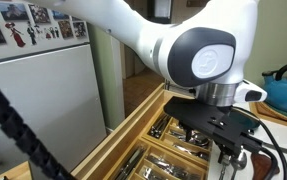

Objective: Put the silver fork on the right side of the open drawer then put the silver spoon on the left side of the open drawer.

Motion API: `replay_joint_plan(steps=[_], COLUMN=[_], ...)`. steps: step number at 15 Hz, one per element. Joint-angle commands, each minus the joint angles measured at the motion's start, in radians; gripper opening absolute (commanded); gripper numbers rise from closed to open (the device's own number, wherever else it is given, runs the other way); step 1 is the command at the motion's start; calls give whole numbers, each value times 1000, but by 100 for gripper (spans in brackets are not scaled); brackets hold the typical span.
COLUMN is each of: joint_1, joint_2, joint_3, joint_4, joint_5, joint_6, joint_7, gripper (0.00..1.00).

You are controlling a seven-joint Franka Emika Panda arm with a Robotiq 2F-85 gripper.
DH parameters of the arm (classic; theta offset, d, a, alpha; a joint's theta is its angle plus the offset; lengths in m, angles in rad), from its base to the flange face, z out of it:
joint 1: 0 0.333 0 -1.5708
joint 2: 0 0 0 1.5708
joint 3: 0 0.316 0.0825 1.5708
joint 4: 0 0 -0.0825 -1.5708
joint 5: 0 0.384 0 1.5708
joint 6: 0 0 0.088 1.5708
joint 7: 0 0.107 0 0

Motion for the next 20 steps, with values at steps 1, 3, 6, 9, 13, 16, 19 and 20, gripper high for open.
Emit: replay_joint_plan(steps=[1,3,6,9,13,16,19,20], joint_1=[-28,-38,-54,-71,-92,-108,-119,-122], joint_2=[48,60,81,99,132,149,165,165], joint_3=[3,6,10,16,18,20,23,26], joint_4=[40,46,58,77,109,123,135,132], joint_5=[46,56,86,134,168,185,190,195], joint_6=[-51,-55,-7,3,-2,4,7,19], joint_7=[-65,-90,-139,-178,-207,-224,-243,-253], gripper=[100,100,100,97,88,84,83,82])
